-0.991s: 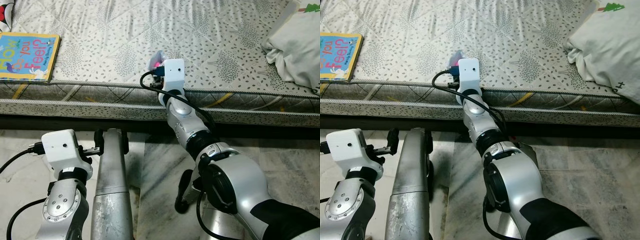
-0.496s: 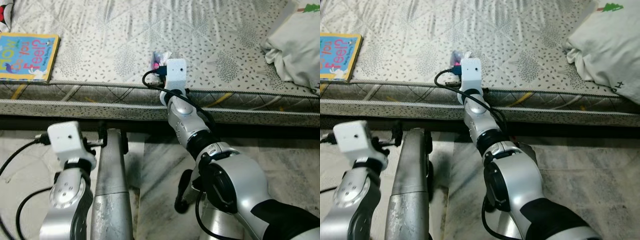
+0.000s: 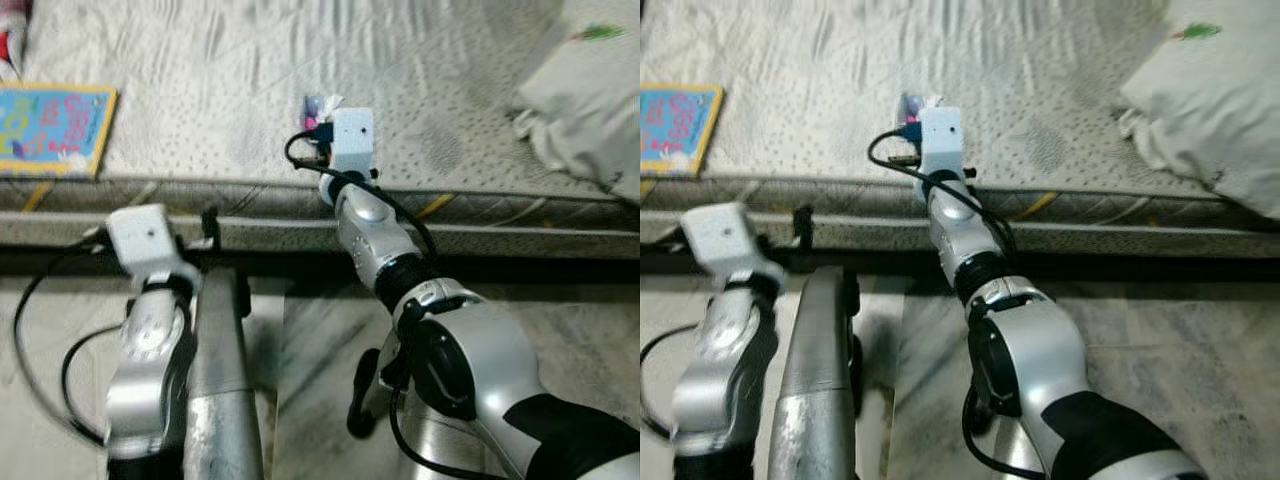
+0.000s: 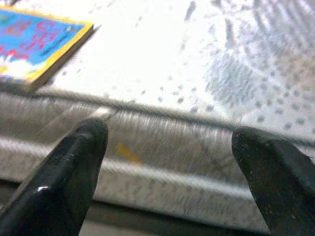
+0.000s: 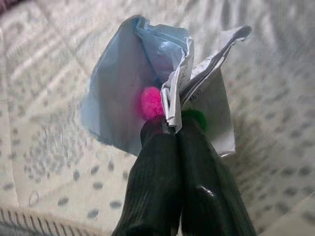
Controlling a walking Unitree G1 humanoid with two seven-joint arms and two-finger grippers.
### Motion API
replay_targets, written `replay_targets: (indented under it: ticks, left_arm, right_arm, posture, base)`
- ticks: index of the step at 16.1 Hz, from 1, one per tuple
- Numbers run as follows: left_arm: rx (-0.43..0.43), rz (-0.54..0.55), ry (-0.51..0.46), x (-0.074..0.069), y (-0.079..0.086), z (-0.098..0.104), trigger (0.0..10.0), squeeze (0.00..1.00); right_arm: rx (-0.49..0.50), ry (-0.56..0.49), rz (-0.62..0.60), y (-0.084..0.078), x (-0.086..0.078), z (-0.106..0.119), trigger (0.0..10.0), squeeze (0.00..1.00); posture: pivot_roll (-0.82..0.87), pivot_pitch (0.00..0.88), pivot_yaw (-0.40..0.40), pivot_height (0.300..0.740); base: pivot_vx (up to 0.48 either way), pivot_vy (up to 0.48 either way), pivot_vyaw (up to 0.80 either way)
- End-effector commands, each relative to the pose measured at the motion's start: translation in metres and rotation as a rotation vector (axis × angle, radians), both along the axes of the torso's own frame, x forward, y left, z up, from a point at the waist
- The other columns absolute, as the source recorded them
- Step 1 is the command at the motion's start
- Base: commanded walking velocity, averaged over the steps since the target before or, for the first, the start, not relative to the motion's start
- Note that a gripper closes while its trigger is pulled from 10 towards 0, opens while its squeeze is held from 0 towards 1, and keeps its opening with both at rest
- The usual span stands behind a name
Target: Clean up the room
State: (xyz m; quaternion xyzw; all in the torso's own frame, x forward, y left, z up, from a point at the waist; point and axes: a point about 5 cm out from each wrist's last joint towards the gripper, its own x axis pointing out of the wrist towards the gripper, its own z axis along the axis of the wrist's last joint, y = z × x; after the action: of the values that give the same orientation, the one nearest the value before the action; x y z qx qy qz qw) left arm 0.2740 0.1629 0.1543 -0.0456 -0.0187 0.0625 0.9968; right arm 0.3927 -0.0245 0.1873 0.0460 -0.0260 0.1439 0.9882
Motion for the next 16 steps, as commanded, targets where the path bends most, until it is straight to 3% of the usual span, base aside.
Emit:
replay_targets:
  ticks: [1,4,5,8,13,14,15,16]
  left_arm:
    - [-0.003,0.0,0.009,0.004,0.001,-0.008,10.0,0.0]
    - [0.023,-0.044,-0.017,0.025,-0.003,-0.009,10.0,0.0]
    - [0.033,-0.047,-0.021,0.027,-0.002,-0.01,10.0,0.0]
    - [0.093,-0.046,-0.025,0.042,0.011,-0.019,10.0,0.0]
    - [0.11,-0.036,-0.023,0.041,0.017,-0.031,10.0,0.0]
    - [0.105,-0.02,-0.024,0.036,0.022,-0.035,10.0,0.0]
    - [0.098,-0.007,-0.028,0.035,0.026,-0.036,10.0,0.0]
    - [0.097,-0.003,-0.031,0.034,0.028,-0.036,10.0,0.0]
  right_arm:
    - [0.022,0.011,-0.013,-0.013,-0.001,-0.011,0.0,0.0]
    - [0.042,-0.009,-0.098,-0.061,-0.005,-0.034,0.0,0.0]
    - [0.037,-0.029,-0.115,-0.069,-0.007,-0.037,0.0,0.0]
    - [-0.049,-0.175,-0.21,-0.107,-0.028,-0.049,0.0,0.0]
    - [-0.121,-0.253,-0.27,-0.135,-0.061,-0.056,0.0,0.0]
    - [-0.164,-0.23,-0.287,-0.148,-0.074,-0.063,6.4,0.0]
    - [-0.169,-0.212,-0.295,-0.153,-0.08,-0.065,10.0,0.0]
    - [-0.16,-0.209,-0.292,-0.154,-0.082,-0.065,10.0,0.0]
  posture:
    - [0.2,0.103,-0.024,0.509]
    - [0.12,0.006,0.024,0.509]
    - [0.11,0.0,0.03,0.509]
    - [0.03,0.0,0.08,0.509]
    - [0.0,0.0,0.085,0.509]
    - [0.0,0.0,0.081,0.509]
    - [0.0,0.0,0.079,0.509]
    - [0.0,0.0,0.079,0.509]
  base:
    - [0.0,0.0,0.0]
    - [0.0,0.0,0.0]
    - [0.0,0.0,0.0]
    - [0.0,0.0,0.0]
    - [0.0,0.0,0.0]
    - [0.0,0.0,0.0]
    - [0.0,0.0,0.0]
    - [0.0,0.0,0.0]
